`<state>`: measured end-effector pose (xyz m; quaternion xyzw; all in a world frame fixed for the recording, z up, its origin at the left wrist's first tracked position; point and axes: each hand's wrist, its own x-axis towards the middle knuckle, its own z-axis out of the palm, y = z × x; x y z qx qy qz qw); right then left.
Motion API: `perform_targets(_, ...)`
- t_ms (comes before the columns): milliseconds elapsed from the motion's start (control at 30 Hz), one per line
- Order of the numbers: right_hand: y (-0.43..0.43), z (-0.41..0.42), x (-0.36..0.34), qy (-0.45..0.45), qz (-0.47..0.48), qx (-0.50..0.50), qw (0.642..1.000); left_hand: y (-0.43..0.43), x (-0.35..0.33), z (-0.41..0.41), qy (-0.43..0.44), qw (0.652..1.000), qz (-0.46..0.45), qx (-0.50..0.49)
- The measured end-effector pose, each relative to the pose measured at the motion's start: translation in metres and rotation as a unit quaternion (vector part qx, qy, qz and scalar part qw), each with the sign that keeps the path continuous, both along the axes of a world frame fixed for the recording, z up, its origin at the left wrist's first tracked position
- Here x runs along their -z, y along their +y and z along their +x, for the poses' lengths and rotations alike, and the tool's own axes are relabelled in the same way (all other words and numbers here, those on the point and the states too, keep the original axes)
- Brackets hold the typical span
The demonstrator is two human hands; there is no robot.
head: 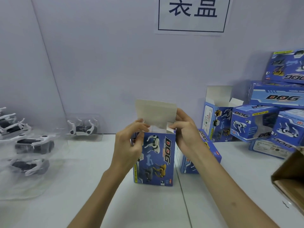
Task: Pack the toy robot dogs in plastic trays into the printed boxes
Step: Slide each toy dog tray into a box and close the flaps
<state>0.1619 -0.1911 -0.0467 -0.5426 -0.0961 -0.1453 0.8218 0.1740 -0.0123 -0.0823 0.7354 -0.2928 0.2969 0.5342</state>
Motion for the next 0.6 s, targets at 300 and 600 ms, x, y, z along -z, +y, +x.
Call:
perform_targets(300, -0.018, 0.027, 0.001, -0.083, -0.093, -0.071, 0.990, -0.028, 0.013, 0.034, -0.211, 0.972, 0.014, -0.104)
perform_targets(600, -0.025, 0.018, -0.007, -0.098, -0.366, -0.039, 0.924, -0.029, 0.022, 0.040, -0.237, 0.966, 0.002, -0.099)
